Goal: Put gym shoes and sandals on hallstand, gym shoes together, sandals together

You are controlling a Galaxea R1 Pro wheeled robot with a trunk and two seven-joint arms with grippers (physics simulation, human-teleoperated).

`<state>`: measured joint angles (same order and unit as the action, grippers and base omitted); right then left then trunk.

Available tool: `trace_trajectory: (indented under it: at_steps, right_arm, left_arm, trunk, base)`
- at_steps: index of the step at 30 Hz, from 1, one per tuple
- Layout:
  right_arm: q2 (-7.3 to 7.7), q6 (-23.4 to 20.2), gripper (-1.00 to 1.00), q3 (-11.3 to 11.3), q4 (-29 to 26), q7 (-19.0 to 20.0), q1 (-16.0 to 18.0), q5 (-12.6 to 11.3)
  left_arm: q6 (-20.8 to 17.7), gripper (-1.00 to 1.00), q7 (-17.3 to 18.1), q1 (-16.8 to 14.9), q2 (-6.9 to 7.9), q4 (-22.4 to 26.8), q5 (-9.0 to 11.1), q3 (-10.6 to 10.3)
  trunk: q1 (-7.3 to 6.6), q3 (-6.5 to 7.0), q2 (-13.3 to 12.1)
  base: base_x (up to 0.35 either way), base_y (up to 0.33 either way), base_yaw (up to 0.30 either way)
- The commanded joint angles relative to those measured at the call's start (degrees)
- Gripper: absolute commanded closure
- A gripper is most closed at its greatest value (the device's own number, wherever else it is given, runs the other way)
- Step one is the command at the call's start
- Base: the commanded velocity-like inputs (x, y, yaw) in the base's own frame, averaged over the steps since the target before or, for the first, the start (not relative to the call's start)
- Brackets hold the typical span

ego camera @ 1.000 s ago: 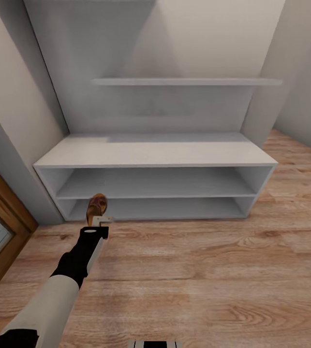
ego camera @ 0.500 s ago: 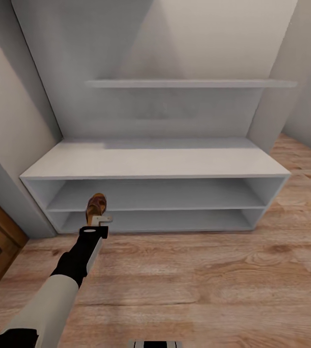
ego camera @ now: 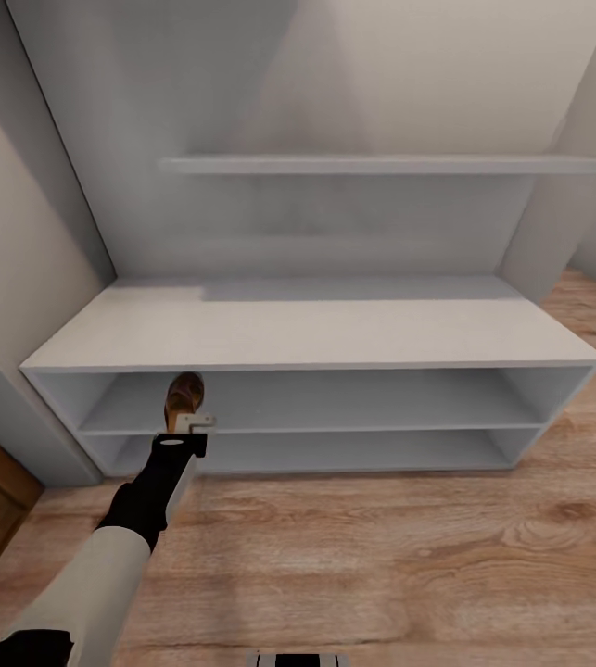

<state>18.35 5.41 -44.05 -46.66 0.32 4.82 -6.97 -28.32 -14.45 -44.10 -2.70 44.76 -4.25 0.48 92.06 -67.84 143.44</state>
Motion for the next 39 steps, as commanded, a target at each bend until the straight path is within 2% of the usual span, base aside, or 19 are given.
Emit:
trace_trajectory:
  at_steps: [1, 16, 33, 34, 39]
  right_arm:
    - [0.01, 0.2, 1.0, 0.0, 0.1, 0.0, 0.0, -0.6]
    - [0.01, 0.2, 1.0, -0.1, 1.5, 0.0, 0.0, -0.6]
    - [0.01, 0.2, 1.0, -0.1, 1.5, 0.0, 0.0, -0.6]
    - [0.01, 0.2, 1.0, -0.1, 1.5, 0.0, 0.0, -0.6]
    - [0.01, 0.2, 1.0, -0.1, 1.5, 0.0, 0.0, -0.6]
  left_arm:
    - [-0.4, 1.0, 0.1, 0.0, -0.03, 0.1, -0.7, 0.0]
    - [-0.3, 1.0, 0.1, 0.1, -0.12, 0.1, -0.7, 0.0]
    - [-0.3, 1.0, 0.2, 0.1, -0.13, 0.1, -0.6, 0.0]
    - [-0.3, -1.0, 0.2, 0.1, -0.13, 0.1, -0.6, 0.0]
    - [-0.3, -1.0, 0.2, 0.1, -0.12, 0.1, -0.6, 0.0]
  trunk:
    - [0.02, -0.05, 0.0]
    - [0.02, -0.05, 0.0]
    - [0.02, -0.05, 0.0]
    - [0.02, -0.05, 0.0]
    - [0.02, -0.05, 0.0]
  base:
    - [0.32, 0.161, 0.0]
    - [0.312, 0.108, 0.0]
    - [0.019, 0.001, 0.0]
    - [0.0, 0.0, 0.0]
    - [0.0, 0.0, 0.0]
